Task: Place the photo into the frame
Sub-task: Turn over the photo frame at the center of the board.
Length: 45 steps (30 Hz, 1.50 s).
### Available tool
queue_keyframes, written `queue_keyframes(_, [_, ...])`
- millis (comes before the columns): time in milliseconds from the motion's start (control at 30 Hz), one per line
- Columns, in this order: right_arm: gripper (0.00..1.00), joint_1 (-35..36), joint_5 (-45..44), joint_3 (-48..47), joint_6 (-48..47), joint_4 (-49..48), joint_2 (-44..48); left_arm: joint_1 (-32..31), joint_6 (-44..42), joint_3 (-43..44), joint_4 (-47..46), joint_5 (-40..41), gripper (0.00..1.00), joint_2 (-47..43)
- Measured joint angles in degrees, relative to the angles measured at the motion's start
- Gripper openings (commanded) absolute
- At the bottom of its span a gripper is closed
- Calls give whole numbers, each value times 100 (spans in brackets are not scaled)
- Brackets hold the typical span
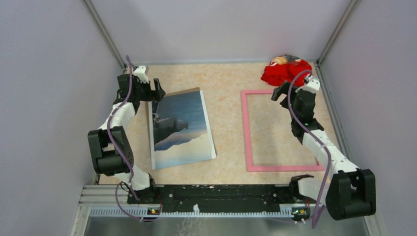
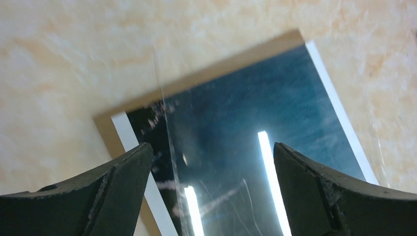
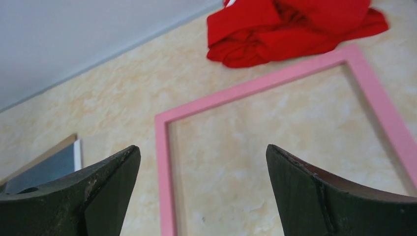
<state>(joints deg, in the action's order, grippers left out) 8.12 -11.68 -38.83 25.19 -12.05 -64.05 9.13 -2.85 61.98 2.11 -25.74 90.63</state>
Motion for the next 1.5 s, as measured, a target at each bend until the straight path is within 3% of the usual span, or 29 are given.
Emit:
queue_keyframes(100, [99, 273, 295, -258, 122, 518, -197, 72, 13, 0, 688, -234, 99, 153])
queue_keyframes(367, [97, 1731, -162, -890, 101, 1849, -1329, 52, -96, 79, 1574, -402, 99, 223])
queue_keyframes(567, [79, 2369, -710, -1191, 144, 2413, -2365, 52, -282, 199, 1978, -409, 99, 101])
queue_keyframes(867, [55, 2492, -796, -1305, 289, 2457, -3099, 52, -463, 439, 2428, -538, 99, -247])
queue_keyframes(933, [45, 2562, -844, -1327, 319, 2420, -3239, 35, -487, 446, 2498, -544, 99, -308])
queue_keyframes(1067, [1, 2732, -866, -1534, 334, 2413, -3421, -26, -544, 448, 2586, -525, 99, -350])
queue_keyframes(1300, [0, 2964, -887, -1976, 597, 2898, -3499, -437, -623, 448, 2664, -317, 99, -380])
queue_keyframes(1500, [0, 3115, -369, -2583, 925, 3477, -3053, -796, -629, 448, 2671, -284, 99, -400])
